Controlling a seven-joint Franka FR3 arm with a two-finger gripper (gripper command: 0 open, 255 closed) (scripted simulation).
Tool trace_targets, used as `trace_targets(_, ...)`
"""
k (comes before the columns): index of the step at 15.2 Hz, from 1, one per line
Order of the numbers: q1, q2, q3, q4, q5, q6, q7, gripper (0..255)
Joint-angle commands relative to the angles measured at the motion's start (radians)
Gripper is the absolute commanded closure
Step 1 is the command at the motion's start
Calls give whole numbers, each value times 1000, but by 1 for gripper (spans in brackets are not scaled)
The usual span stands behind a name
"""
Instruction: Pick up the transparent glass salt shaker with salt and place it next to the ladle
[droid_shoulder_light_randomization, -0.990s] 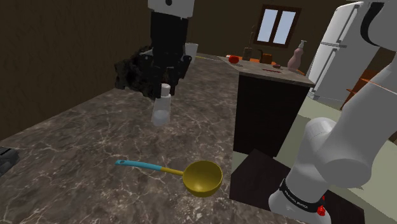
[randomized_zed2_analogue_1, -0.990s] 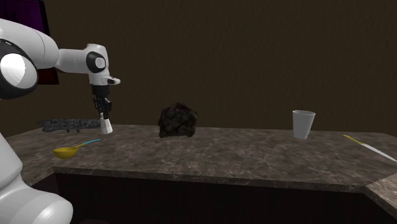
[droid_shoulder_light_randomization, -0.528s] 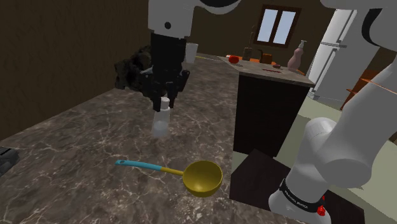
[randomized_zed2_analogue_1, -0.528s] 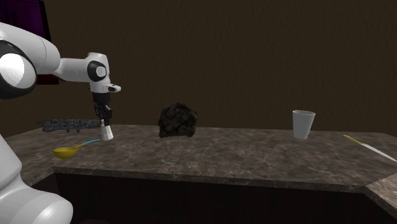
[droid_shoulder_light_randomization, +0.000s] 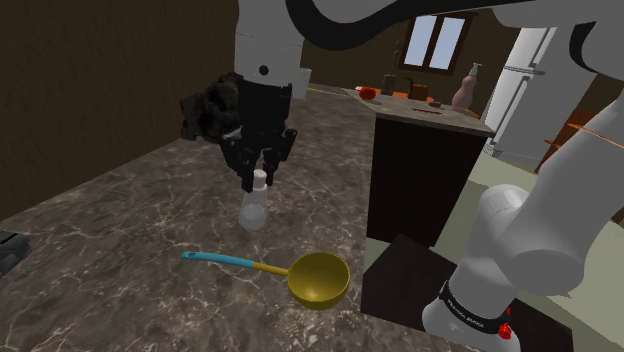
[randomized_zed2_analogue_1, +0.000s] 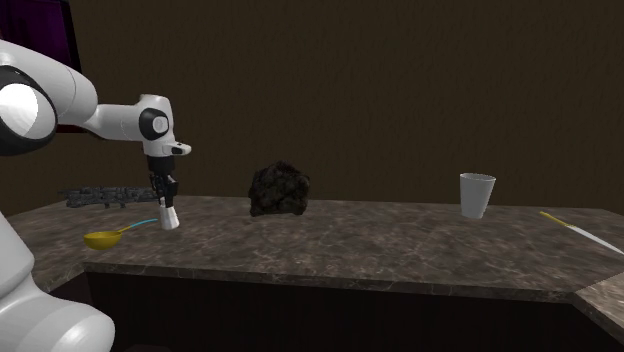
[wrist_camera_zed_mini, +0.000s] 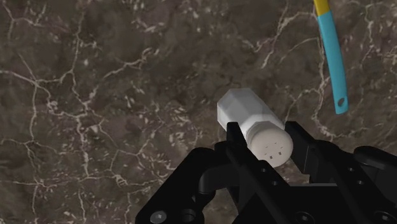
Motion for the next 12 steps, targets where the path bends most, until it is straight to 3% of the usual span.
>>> trace_targets(1,0,0,0,-2,0,2,0,255)
trace_targets(5,0,0,0,-2,0,2,0,255)
trace_targets(6,0,0,0,-2,0,2,0,0)
trace_targets(11,0,0,0,-2,0,2,0,0)
trace_targets(12,-1,-4,-3,28,-1,-31,0,0)
